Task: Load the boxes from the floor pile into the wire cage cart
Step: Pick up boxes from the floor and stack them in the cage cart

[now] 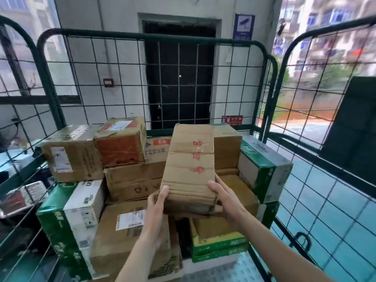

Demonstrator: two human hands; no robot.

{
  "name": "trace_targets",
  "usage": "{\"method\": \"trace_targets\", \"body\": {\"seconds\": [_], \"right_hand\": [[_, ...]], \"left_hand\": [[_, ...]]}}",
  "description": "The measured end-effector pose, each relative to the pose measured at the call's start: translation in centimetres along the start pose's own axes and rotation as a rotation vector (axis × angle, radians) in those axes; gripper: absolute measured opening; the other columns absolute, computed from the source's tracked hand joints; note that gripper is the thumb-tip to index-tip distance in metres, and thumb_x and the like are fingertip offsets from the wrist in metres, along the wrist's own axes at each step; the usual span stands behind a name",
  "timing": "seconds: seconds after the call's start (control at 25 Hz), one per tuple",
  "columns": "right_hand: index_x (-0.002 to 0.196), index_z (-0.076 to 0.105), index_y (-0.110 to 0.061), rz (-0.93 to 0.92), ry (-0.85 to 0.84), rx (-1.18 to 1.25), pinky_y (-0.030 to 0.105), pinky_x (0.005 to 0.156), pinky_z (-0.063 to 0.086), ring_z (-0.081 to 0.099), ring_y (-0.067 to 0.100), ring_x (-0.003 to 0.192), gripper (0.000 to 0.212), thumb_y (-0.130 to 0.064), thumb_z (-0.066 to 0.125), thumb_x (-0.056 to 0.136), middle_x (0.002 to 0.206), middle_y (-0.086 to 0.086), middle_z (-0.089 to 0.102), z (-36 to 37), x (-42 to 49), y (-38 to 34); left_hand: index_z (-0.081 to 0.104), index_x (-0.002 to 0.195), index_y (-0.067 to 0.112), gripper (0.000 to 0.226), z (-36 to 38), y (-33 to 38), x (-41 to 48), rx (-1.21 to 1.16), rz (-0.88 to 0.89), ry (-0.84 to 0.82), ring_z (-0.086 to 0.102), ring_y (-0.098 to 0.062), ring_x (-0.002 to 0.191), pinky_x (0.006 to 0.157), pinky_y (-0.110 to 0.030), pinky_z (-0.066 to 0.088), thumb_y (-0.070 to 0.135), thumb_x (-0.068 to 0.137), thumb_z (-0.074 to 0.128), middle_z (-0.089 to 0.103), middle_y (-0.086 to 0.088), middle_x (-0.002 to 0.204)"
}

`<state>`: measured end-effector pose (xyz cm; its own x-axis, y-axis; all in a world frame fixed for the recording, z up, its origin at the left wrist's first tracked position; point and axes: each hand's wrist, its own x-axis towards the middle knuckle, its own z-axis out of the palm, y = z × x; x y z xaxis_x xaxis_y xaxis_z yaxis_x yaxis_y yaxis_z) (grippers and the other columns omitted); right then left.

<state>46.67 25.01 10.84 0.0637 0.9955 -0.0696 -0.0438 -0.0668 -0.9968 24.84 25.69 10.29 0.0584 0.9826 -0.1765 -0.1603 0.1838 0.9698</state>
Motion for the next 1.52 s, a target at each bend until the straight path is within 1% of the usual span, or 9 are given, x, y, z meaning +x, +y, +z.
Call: {"method": "trace_targets", "body": {"seconds": [0.12,0.28,0.44,0.72,0.84,1.08,1.2,1.32,1.52], "right_hand": [[0.142,0.052,-0.046,0.028,0.059,-0.023,0.054,0.11,0.045,0.062,0.018,0.122,0.072,-0.073,0.064,0.077,0.132,-0.01,0.066,-1.2,0.8,-0.7],[0.13,0.06,-0.04,0.067,0.038,-0.042,0.052,0.106,0.047,0.06,0.018,0.119,0.046,-0.066,0.05,0.093,0.125,-0.008,0.068,-0.5,3.2,-2.3],[0.146,0.046,-0.04,0.005,-0.075,-0.046,0.053,0.108,0.046,0.057,0.02,0.127,0.087,-0.083,0.061,0.072,0.137,-0.007,0.062,-0.1,6.7,-3.6],[0.127,0.06,-0.046,-0.122,-0.022,0.015,0.05,0.096,0.056,0.066,0.019,0.118,0.037,-0.062,0.043,0.099,0.126,-0.006,0.069,-11.3,7.5,-6.0],[0.128,0.054,-0.048,-0.138,0.046,-0.05,0.04,0.091,0.055,0.064,0.017,0.117,0.037,-0.064,0.047,0.095,0.127,-0.006,0.066,-19.2,7.3,-7.3],[0.133,0.063,-0.039,-0.206,0.424,-0.355,0.049,0.099,0.053,0.062,0.018,0.116,0.058,-0.069,0.057,0.084,0.125,-0.006,0.065,-33.9,10.2,-8.5],[0.146,0.05,-0.039,-0.207,0.384,-0.511,0.045,0.1,0.053,0.061,0.017,0.117,0.071,-0.07,0.055,0.082,0.132,-0.007,0.062,-37.5,11.7,-8.2],[0.157,0.031,-0.031,-0.228,0.289,-0.587,0.031,0.096,0.049,0.053,0.015,0.122,0.068,-0.044,0.061,0.097,0.133,-0.008,0.052,-38.7,11.9,-8.0],[0.144,0.053,-0.022,-0.275,0.354,-0.926,0.04,0.108,0.042,0.052,0.023,0.128,0.048,-0.038,0.06,0.099,0.143,0.001,0.055,-40.1,14.9,-7.4]], "left_hand": [[0.051,0.142,0.035,0.055,1.6,0.4,1.5,-0.055,0.039,-0.108,0.055,-0.019,0.118,0.085,-0.035,0.054,0.058,0.092,0.059,0.056,0.0,0.135],[0.068,0.119,0.037,0.029,2.4,0.9,3.2,-0.108,0.122,-0.001,0.06,-0.013,0.113,0.104,-0.047,0.05,0.05,0.095,0.059,0.066,0.009,0.123],[0.071,0.12,0.028,0.032,3.0,2.3,5.4,-0.101,0.264,0.14,0.061,-0.017,0.117,0.103,-0.038,0.046,0.045,0.097,0.056,0.071,0.008,0.119],[0.074,0.091,0.043,0.02,15.3,3.5,7.9,-0.037,0.281,0.02,0.064,-0.015,0.108,0.102,-0.044,0.05,0.046,0.096,0.055,0.074,0.017,0.098],[0.072,0.107,0.036,0.021,23.7,3.7,9.4,-0.041,0.306,-0.019,0.063,-0.008,0.11,0.098,-0.031,0.048,0.038,0.102,0.052,0.072,0.02,0.105],[0.062,0.135,0.027,0.04,38.7,2.3,12.9,0.122,0.294,-0.082,0.057,-0.012,0.118,0.102,-0.03,0.044,0.046,0.102,0.049,0.064,0.017,0.119],[0.057,0.138,0.03,0.039,42.4,0.3,14.0,0.132,0.225,-0.061,0.053,-0.01,0.115,0.103,-0.029,0.04,0.045,0.104,0.047,0.057,0.02,0.117],[0.058,0.136,0.034,0.05,43.7,-1.4,15.9,0.155,0.2,-0.04,0.057,-0.018,0.121,0.112,-0.046,0.043,0.061,0.098,0.043,0.063,0.01,0.131],[0.047,0.148,0.024,0.059,44.2,-1.1,19.0,0.342,0.118,-0.107,0.052,-0.028,0.131,0.113,-0.047,0.042,0.06,0.102,0.039,0.056,-0.001,0.144]]}}
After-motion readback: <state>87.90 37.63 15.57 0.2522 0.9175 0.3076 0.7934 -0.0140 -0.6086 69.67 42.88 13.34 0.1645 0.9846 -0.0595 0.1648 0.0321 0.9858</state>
